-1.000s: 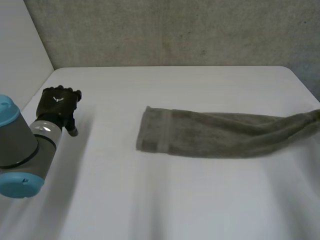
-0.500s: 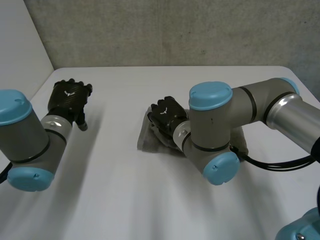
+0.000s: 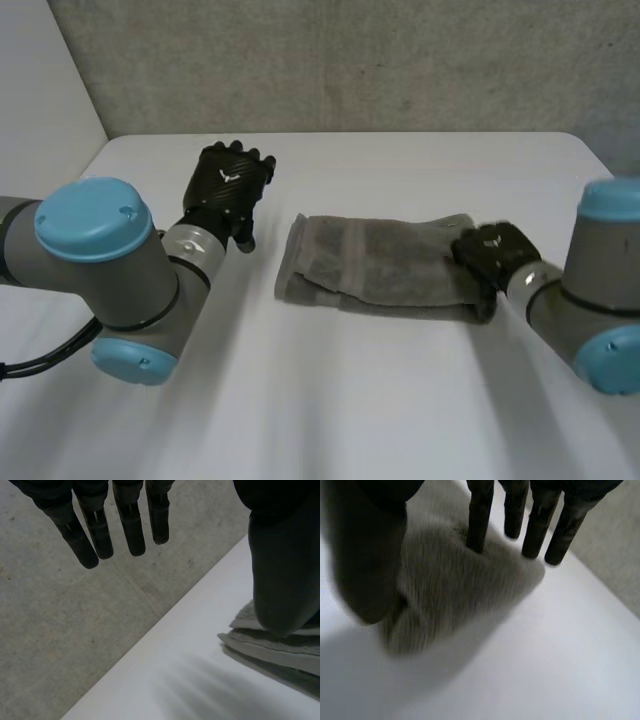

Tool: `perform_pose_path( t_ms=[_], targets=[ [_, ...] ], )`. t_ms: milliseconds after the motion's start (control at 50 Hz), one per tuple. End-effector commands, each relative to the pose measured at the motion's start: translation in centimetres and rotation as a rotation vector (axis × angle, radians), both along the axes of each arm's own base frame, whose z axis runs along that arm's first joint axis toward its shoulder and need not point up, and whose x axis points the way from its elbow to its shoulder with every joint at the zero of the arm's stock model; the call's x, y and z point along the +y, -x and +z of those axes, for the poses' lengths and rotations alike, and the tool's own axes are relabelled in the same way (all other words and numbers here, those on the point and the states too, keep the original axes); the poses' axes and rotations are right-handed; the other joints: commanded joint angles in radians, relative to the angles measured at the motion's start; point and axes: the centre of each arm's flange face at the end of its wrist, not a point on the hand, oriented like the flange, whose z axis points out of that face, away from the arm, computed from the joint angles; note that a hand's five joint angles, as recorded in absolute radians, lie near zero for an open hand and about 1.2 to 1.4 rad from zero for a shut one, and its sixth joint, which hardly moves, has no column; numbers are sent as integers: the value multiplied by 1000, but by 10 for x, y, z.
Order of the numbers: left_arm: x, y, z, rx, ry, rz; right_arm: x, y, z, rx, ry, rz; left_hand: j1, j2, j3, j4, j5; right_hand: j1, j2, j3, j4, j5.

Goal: Fold the towel.

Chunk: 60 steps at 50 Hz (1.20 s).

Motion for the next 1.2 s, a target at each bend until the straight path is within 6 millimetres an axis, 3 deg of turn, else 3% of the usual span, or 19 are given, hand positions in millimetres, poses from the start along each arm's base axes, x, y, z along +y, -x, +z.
perform_pose_path(
  t_ms=[20, 60, 200, 240, 280, 300, 340, 400, 500, 520, 560, 580, 600, 620, 700, 740, 900, 1040, 1200],
  targets=[
    [2, -1, -4, -10, -14, 2, -9, 7, -38, 68, -1, -2, -89, -111, -83, -95, -235, 619, 624, 622, 625, 612],
    [3, -2, -4, -10, -14, 2, -16, 6, -29, 72, 40, -6, -89, -111, -83, -95, -235, 1004, 1009, 1007, 1010, 997],
    [0, -9, 8, 3, 11, 20, -29, -13, 46, 15, 272, 21, -92, -114, -86, -98, -238, 1005, 1011, 1009, 1011, 999],
    [0, -10, 13, 9, 23, 23, -23, -31, 60, -4, 317, 75, -98, -120, -92, -104, -244, 1005, 1011, 1009, 1011, 999],
    [-2, -12, 19, 19, 37, 31, 3, -80, 80, -42, 385, 219, -101, -123, -95, -107, -247, 1005, 1011, 1009, 1011, 999],
    [-5, -14, 25, 25, 51, 39, 3, -80, 80, -42, 386, 220, -101, -123, -95, -107, -247, 1005, 1011, 1009, 1011, 999],
    [-7, -16, 29, 32, 60, 45, 31, -125, 64, -16, 377, 381, -104, -126, -98, -110, -250, 1005, 1011, 1009, 1011, 999],
    [-11, -18, 35, 41, 77, 54, 60, -160, 41, 71, 385, 580, -139, -161, -133, -145, -285, 1005, 1011, 1009, 1011, 999],
    [-15, -19, 41, 54, 93, 72, 95, -184, 14, 181, 378, 801, -169, -191, -163, -175, -315, 1005, 1011, 1009, 1011, 999],
    [-16, -20, 43, 59, 95, 83, 95, -184, 14, 181, 378, 802, -177, -199, -171, -183, -323, 1005, 1011, 1009, 1011, 999],
    [-17, -20, 42, 63, 92, 90, 101, -186, 4, 204, 345, 816, -180, -202, -174, -186, -326, 379, 385, 382, 385, 373],
    [-18, -19, 39, 63, 85, 93, 101, -186, 4, 204, 345, 816, -183, -205, -177, -189, -329, 375, 381, 378, 381, 369],
    [-18, -19, 39, 63, 85, 93, 99, -185, 1, 203, 331, 795, -183, -205, -177, -189, -329, -107, -102, -104, -102, -114],
    [-19, -19, 39, 68, 81, 94, 97, -184, -1, 194, 314, 761, -183, -205, -177, -189, -329, -216, -211, -213, -211, -223],
    [-22, -17, 27, 72, 49, 89, 88, -179, 11, 133, 293, 650, -186, -208, -180, -192, -332, -216, -211, -213, -211, -223],
    [-24, -15, 23, 73, 40, 88, 73, -164, 35, 49, 266, 529, -186, -208, -180, -192, -332, -216, -211, -213, -211, -223],
    [-23, 4, 9, 110, -1, 46, 58, -125, 57, -151, 148, 342, -180, -202, -174, -186, -326, -216, -211, -213, -211, -223],
    [-9, 23, -16, 193, -128, -5, 33, -103, 48, -177, 97, 248, -166, -188, -160, -172, -312, -216, -211, -213, -211, -223],
    [5, 33, -48, 149, -231, -29, 27, -100, 2, -126, -7, 232, -169, -191, -163, -175, -315, -216, -211, -213, -211, -223]
  ],
)
